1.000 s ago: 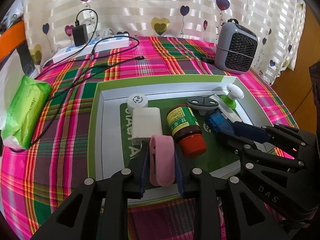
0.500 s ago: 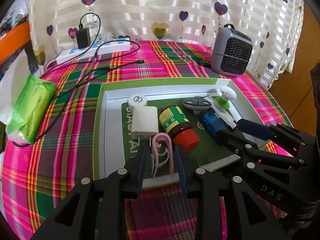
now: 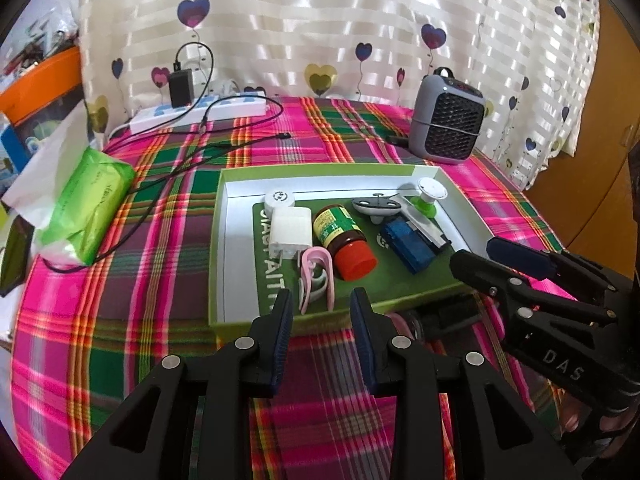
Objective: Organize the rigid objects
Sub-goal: 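Withdraw both tools from the box toward the last items beside it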
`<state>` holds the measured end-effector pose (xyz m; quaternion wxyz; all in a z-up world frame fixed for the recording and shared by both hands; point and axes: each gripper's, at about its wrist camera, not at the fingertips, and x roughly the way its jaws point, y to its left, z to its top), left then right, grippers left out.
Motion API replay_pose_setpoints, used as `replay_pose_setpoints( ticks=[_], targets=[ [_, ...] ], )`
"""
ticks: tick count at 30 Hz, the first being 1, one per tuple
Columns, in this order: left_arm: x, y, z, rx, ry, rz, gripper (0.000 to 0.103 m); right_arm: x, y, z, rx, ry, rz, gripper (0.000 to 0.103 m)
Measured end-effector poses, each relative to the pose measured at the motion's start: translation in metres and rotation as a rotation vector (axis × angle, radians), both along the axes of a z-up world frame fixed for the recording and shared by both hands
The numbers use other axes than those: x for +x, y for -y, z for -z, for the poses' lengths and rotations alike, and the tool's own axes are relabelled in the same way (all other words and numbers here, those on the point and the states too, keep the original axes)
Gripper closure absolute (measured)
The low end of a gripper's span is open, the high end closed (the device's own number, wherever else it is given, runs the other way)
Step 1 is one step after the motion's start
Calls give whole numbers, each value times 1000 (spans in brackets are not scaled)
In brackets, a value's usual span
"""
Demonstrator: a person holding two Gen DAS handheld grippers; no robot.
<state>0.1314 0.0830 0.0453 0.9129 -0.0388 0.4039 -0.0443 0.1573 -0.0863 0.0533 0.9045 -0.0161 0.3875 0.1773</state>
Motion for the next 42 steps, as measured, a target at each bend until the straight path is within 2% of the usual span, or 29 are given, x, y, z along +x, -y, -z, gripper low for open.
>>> replay_pose_setpoints(
  ticks=[6, 10, 18, 24, 30, 35, 42],
  targets=[
    [-23, -2, -5, -10, 20, -10, 74, -21, 9, -6, 18, 18, 21, 57],
    [-41, -1, -10, 12, 47, -9, 74, -34, 15, -5, 27, 19, 45, 57],
    [-72, -16, -11, -50, 56, -15, 74, -59, 29, 9, 5, -19, 112, 57],
    [-84, -23, -7, -86, 51, -23, 74, -65, 29, 11, 34, -23, 101, 57],
    [-88, -27, -2, -112, 40, -25, 74, -58, 22, 18, 43, -22, 65, 57],
    [-79, -21, 0, -146, 22, -8, 74, -54, 33, 24, 37, -42, 89, 57],
    [-52, 12, 7, -151, -11, 88, 73, -49, 42, 26, 57, -48, 74, 57]
  ],
)
